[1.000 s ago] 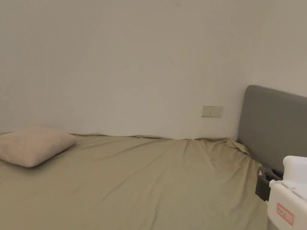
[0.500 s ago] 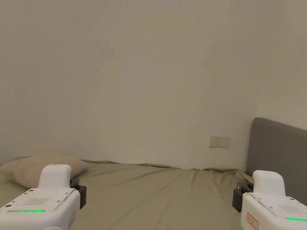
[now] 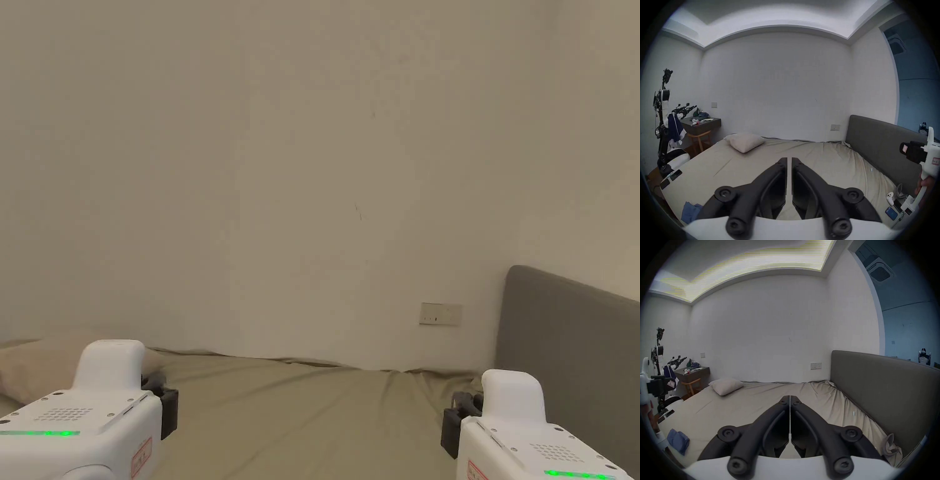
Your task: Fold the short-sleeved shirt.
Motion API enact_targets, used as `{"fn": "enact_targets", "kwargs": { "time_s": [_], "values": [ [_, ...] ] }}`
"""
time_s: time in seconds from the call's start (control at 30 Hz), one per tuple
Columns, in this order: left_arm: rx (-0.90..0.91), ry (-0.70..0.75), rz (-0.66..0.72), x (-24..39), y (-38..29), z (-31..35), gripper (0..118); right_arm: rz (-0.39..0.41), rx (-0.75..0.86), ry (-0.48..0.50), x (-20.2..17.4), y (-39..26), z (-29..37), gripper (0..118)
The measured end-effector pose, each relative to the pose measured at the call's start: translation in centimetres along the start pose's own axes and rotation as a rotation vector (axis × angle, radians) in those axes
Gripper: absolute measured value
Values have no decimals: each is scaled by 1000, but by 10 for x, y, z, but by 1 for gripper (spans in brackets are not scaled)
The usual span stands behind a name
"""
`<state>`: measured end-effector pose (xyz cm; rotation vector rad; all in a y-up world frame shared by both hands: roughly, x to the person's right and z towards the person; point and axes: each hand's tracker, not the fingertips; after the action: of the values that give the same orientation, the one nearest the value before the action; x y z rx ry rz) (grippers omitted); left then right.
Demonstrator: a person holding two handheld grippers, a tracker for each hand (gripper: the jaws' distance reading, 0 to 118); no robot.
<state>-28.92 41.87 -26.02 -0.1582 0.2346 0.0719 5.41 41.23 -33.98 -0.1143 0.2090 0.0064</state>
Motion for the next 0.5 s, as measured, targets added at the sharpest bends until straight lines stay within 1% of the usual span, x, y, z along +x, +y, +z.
{"fn": "enact_targets", "kwargs": {
  "time_s": [0.27, 0.3, 0.33, 0.37, 0.4, 0.43, 0.47, 0.5],
  "values": [
    [-3, -11, -15, 1, 3, 3, 5, 13, 1, -2, -2, 1, 0, 5],
    [-7, -13, -21, 1, 4, 3, 5, 14, 0, -1, -3, 1, 0, 13],
    [-9, -10, -22, 2, 4, 3, 5, 16, -1, -1, -4, 1, -1, 26],
    [-8, -10, -21, 2, 4, 3, 5, 17, -1, 3, -4, 1, -1, 53],
    [-5, -17, -19, 1, 5, 5, 5, 9, 0, 12, -5, 2, -1, 103],
    [-1, -18, -14, 1, 5, 5, 8, -6, -3, 29, -5, 3, -3, 118],
    [3, -20, -20, 1, 5, 6, 42, -27, -16, 59, -4, 5, -5, 118],
    [12, 9, -31, 2, 6, 8, 118, -51, 1, 52, -3, 3, -5, 118]
  ]
}}
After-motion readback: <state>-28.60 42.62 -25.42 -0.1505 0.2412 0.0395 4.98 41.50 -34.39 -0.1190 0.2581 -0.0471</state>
